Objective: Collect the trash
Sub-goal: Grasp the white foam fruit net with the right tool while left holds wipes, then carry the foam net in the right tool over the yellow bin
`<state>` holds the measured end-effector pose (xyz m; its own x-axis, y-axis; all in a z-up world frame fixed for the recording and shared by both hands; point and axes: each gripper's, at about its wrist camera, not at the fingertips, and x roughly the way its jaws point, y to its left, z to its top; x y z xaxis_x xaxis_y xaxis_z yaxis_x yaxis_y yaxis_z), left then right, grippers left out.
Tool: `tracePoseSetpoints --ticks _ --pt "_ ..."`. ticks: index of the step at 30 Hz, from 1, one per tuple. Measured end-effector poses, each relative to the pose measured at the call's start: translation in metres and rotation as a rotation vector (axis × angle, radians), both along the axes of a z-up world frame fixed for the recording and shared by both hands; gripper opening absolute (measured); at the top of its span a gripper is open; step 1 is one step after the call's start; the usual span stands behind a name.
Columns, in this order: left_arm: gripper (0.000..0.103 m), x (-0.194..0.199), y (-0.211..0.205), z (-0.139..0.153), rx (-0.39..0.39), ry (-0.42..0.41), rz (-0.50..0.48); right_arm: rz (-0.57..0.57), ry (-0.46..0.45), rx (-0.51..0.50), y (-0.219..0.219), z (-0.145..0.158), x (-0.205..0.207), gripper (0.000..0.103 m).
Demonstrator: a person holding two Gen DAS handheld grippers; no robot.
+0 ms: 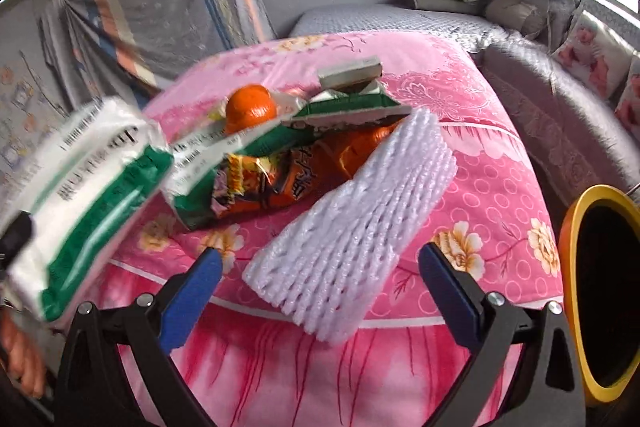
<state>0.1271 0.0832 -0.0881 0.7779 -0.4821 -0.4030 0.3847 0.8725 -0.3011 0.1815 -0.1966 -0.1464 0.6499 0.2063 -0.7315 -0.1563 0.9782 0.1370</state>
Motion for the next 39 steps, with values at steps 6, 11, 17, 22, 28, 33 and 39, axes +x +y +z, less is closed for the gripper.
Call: tracePoseSetpoints --ticks 6,11,17,22,28,33,39 --pt "0.031 -0.002 -0.007 -0.001 0.026 -0.013 0.002 0.001 0.054 0.009 0.002 -0.013 0.006 0.053" --pt "0.031 -0.005 -0.010 0.001 0.033 -0.026 -0.004 0.010 0.080 0.120 -0.022 -0.008 -0.002 0.012" --pt "0.031 -0.003 -0.014 0.002 0.005 0.004 -0.017 0.047 0.015 0.199 -0.050 0.013 -0.032 0.012" --pt "0.031 -0.007 -0.018 0.009 0.006 -0.005 -0.022 0.091 -0.080 0.259 -0.077 0.042 -0.067 0.012" --pt "0.031 -0.009 -0.026 0.012 0.000 0.003 -0.042 0.091 -0.156 0.264 -0.097 0.062 -0.094 0.012" --pt "0.031 -0.012 -0.034 0.017 0.013 -0.003 -0.054 0.084 -0.178 0.269 -0.105 0.066 -0.103 0.012" --pt "0.031 -0.012 -0.043 0.020 0.026 -0.003 -0.072 0.075 -0.196 0.277 -0.111 0.069 -0.105 0.012"
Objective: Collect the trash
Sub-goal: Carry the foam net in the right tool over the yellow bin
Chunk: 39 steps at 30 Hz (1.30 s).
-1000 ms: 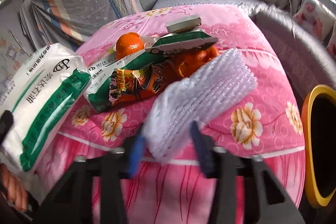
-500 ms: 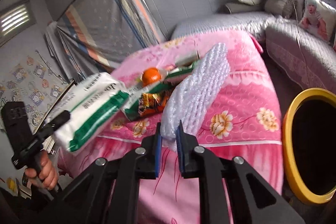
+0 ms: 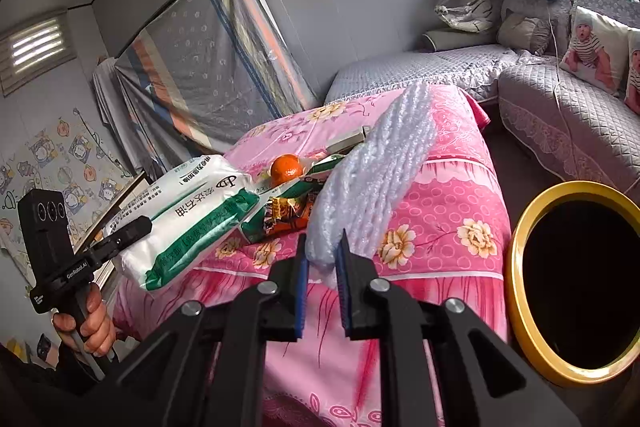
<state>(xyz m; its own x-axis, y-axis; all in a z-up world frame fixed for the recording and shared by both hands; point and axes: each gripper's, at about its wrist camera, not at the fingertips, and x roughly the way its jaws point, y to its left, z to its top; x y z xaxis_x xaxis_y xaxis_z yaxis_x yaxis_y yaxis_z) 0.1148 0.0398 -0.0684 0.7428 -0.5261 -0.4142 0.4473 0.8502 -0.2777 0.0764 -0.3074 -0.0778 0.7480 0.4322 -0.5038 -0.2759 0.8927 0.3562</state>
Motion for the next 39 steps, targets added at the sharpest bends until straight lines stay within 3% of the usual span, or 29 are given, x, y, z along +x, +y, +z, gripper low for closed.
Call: tracePoseSetpoints --ticks 17,27,34,39 --pt "0.031 0.010 -0.057 0.016 0.032 -0.022 -0.130 -0.206 -0.065 0.039 -0.058 0.008 -0.028 0.012" --pt "0.031 0.037 -0.126 0.025 0.056 -0.024 -0.262 -0.399 -0.072 0.012 -0.108 -0.001 -0.042 0.012" --pt "0.031 0.054 -0.188 0.022 0.085 -0.004 -0.363 -0.507 -0.033 -0.023 -0.131 -0.022 -0.042 0.012" --pt "0.031 0.066 -0.235 0.012 0.099 0.032 -0.421 -0.547 0.022 0.006 -0.150 -0.042 -0.041 0.012"
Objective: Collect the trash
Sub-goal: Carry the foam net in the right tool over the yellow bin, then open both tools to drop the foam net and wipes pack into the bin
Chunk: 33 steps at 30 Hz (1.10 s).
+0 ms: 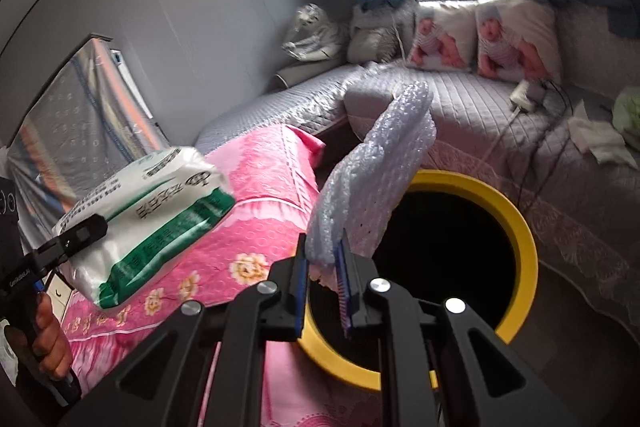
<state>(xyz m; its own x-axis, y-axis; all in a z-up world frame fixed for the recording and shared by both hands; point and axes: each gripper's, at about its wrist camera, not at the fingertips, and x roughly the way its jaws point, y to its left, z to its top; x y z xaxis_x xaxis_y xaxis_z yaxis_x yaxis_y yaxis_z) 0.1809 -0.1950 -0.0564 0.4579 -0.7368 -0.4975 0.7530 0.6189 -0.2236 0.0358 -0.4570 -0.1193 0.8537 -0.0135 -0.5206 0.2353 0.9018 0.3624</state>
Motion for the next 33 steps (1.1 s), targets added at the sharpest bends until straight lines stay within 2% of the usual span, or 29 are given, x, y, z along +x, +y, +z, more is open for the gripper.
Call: tracePoseSetpoints --ticks 10,21,31,33 --pt "0.031 0.022 -0.078 -0.025 0.069 0.052 -0.061 -0.064 0.066 0.030 -0.029 -0.026 0.000 0.012" --pt "0.031 0.038 -0.139 -0.061 0.139 0.134 -0.088 -0.112 0.128 0.062 -0.053 -0.053 -0.002 0.013" --pt "0.032 0.046 -0.153 -0.070 0.139 0.191 -0.079 -0.136 0.120 0.041 -0.055 -0.049 -0.004 0.014" --pt "0.035 0.047 -0.152 -0.069 0.134 0.194 -0.067 -0.146 0.115 0.042 -0.055 -0.046 -0.006 0.016"
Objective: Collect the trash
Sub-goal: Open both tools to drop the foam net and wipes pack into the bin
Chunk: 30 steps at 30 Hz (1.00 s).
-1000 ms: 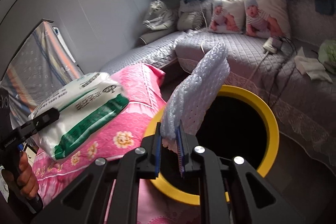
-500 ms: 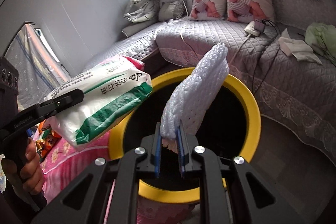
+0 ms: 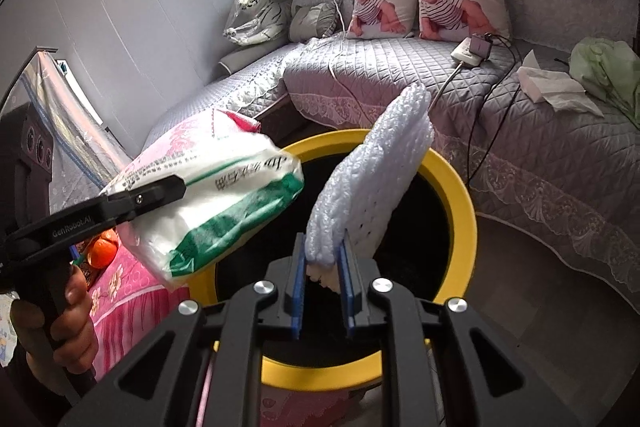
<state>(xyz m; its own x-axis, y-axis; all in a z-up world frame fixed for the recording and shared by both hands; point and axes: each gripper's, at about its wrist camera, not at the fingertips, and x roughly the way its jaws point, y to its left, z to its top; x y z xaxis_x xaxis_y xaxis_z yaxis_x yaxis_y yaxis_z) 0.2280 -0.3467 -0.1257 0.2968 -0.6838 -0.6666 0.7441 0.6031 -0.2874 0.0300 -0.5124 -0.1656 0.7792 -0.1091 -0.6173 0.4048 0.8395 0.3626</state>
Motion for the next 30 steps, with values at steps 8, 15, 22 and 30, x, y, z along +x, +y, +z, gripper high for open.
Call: tracePoseSetpoints --ticks 8,15,22,30 --pt "0.067 0.004 0.010 0.005 -0.038 -0.005 0.053 -0.057 -0.036 0.009 -0.009 0.010 -0.008 0.047" --pt "0.076 0.001 0.031 0.026 -0.129 -0.006 0.085 -0.049 -0.075 0.006 -0.006 0.024 -0.014 0.054" --pt "0.081 -0.005 0.095 0.096 -0.314 -0.047 0.174 -0.017 -0.090 0.009 0.005 0.033 -0.010 0.055" --pt "0.083 -0.022 0.221 0.183 -0.413 -0.235 0.313 0.087 -0.099 -0.029 0.042 0.045 0.008 0.060"
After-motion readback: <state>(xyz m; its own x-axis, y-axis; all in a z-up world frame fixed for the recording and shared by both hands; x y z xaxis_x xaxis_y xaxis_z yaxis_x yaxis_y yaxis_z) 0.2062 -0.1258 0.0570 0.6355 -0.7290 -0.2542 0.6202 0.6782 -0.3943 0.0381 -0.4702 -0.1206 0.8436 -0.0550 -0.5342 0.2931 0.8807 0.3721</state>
